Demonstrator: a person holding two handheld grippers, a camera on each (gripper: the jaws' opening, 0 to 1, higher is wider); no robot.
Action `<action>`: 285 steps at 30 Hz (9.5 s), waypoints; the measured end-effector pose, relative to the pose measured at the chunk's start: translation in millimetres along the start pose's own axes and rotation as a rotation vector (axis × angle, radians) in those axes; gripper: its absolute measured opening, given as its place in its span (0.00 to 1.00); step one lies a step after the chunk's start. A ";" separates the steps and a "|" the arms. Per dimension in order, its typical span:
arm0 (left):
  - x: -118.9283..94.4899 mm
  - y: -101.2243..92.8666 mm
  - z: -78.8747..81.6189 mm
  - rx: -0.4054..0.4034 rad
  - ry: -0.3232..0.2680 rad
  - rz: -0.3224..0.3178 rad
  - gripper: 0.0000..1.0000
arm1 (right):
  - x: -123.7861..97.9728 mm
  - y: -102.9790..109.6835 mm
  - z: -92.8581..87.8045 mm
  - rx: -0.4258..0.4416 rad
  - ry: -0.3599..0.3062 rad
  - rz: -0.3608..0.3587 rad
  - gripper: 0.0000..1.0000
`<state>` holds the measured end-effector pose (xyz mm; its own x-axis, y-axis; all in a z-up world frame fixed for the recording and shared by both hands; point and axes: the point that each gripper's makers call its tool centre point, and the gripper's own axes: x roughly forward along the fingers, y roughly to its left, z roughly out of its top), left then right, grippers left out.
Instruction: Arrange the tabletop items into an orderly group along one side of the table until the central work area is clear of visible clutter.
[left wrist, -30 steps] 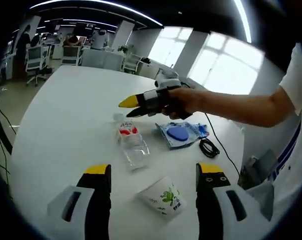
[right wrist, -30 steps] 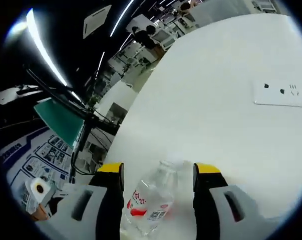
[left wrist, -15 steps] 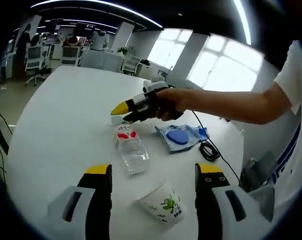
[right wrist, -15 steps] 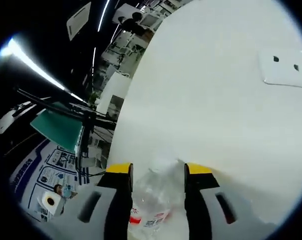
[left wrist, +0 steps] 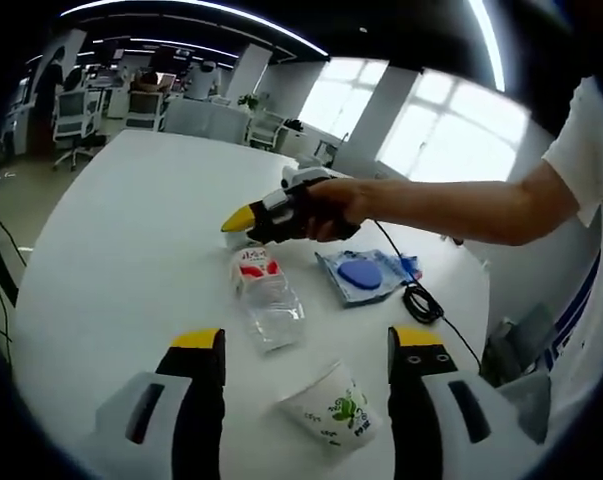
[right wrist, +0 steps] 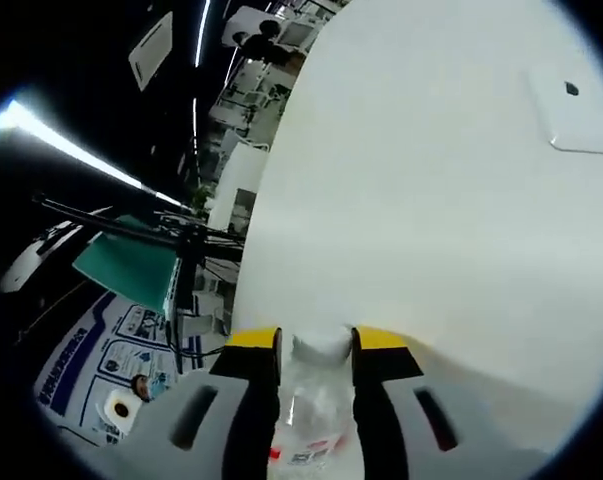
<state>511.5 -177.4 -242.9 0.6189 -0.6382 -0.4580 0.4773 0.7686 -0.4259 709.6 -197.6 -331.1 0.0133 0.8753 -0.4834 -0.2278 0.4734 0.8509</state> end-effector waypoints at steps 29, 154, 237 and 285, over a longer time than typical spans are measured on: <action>4.9 -3.9 -3.4 -0.004 0.003 -0.007 0.65 | -12.8 31.2 -7.6 -0.115 -0.059 0.020 0.19; 118.3 14.2 49.9 0.442 0.031 -0.391 0.40 | -81.1 144.1 -54.6 -1.206 -0.515 -0.387 0.19; 98.8 13.6 52.8 0.409 0.028 -0.320 0.58 | -117.8 138.3 -48.4 -1.092 -0.510 -0.311 0.43; 33.9 -7.8 67.6 0.342 -0.007 -0.235 0.79 | -153.4 160.1 -70.7 -1.093 -0.491 -0.262 0.70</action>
<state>571.0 -202.0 -202.3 0.4716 -0.7989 -0.3733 0.7854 0.5730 -0.2342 602.3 -263.1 -135.3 0.4930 0.8222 -0.2845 -0.8569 0.5155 0.0050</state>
